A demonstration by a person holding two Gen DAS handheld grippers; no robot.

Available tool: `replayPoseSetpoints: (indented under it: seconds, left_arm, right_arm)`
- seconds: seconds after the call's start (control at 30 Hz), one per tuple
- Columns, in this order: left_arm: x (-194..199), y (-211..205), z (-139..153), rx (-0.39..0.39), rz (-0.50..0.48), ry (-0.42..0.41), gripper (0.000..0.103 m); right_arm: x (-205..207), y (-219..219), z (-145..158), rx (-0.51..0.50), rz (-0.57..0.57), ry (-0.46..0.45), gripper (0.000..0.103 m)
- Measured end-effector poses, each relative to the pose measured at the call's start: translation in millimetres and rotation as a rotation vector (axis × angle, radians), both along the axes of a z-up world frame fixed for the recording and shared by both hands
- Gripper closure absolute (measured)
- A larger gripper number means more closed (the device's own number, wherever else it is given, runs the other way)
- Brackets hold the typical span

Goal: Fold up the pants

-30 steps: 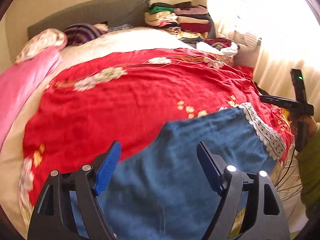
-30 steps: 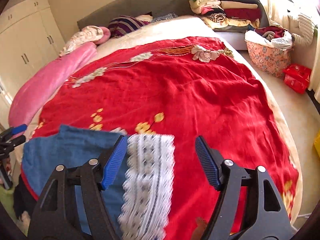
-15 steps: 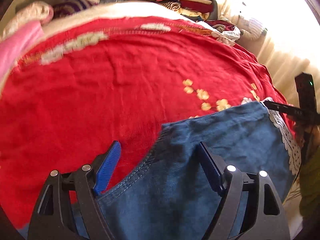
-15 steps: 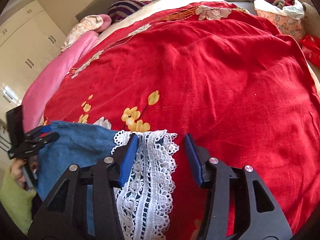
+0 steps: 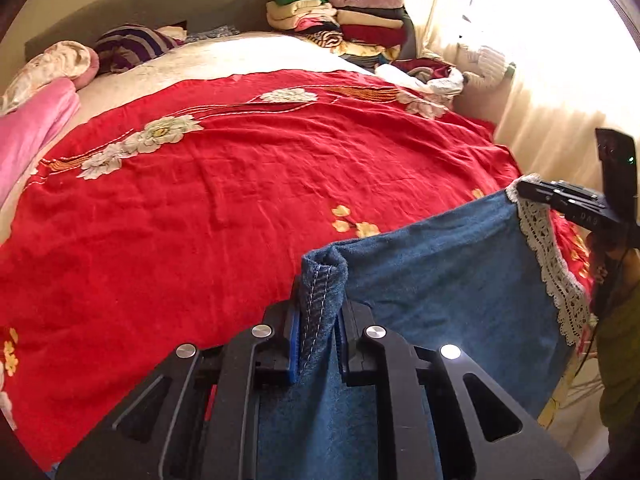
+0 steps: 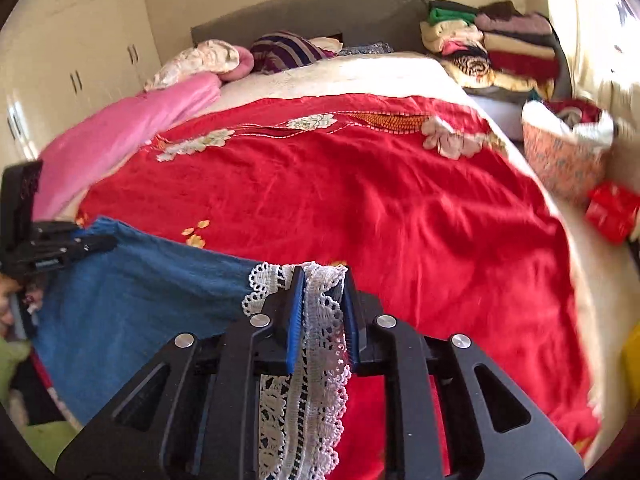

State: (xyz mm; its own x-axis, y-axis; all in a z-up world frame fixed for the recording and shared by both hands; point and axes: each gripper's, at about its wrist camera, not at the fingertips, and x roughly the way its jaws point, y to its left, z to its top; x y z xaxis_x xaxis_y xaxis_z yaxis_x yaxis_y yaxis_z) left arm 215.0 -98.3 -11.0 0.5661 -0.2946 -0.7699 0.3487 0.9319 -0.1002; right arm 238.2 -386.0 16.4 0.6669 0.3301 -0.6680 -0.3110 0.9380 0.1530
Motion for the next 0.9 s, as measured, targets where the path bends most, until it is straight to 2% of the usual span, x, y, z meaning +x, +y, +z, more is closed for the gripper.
replayPoseSetpoints:
  seconds: [0.07, 0.17, 0.2, 0.33, 0.4, 0.47, 0.53, 0.6, 0.7, 0.8, 0.9]
  left_arm:
    - [6, -2, -8, 0.01, 0.012, 0.02, 0.09]
    - [13, 3, -32, -0.011, 0.03, 0.074, 0.089]
    - [14, 4, -38, -0.013, 0.035, 0.086, 0.084]
    - [11, 10, -45, -0.028, 0.043, 0.079, 0.076]
    - [8, 14, -40, -0.002, 0.061, 0.064, 0.064]
    - [1, 17, -30, 0.005, 0.067, 0.038, 0.064]
    - [-12, 24, -17, -0.001, 0.069, 0.015, 0.061]
    - [-22, 29, -7, 0.005, 0.079, -0.005, 0.047]
    - [-42, 36, 13, 0.0, 0.073, -0.046, 0.038]
    - [-70, 40, 34, -0.011, 0.062, -0.096, 0.026]
    - [-95, 41, 45, -0.015, 0.053, -0.125, 0.024]
  right_arm:
    - [11, 6, -8, -0.04, -0.003, 0.029, 0.091]
    - [29, 15, -36, -0.099, -0.008, 0.106, 0.091]
    - [32, 15, -43, -0.099, -0.008, 0.121, 0.09]
    - [39, 7, -57, -0.046, -0.036, 0.174, 0.085]
    - [37, 2, -52, -0.042, -0.062, 0.176, 0.078]
    - [27, -6, -40, -0.008, -0.094, 0.159, 0.07]
    - [16, -13, -27, 0.013, -0.119, 0.134, 0.069]
    - [-6, -22, -12, 0.041, -0.131, 0.095, 0.067]
    - [-42, -32, 4, 0.079, -0.131, 0.053, 0.06]
    - [-80, -40, 13, 0.109, -0.126, 0.027, 0.059]
    - [-108, -49, 14, 0.121, -0.121, 0.022, 0.059]
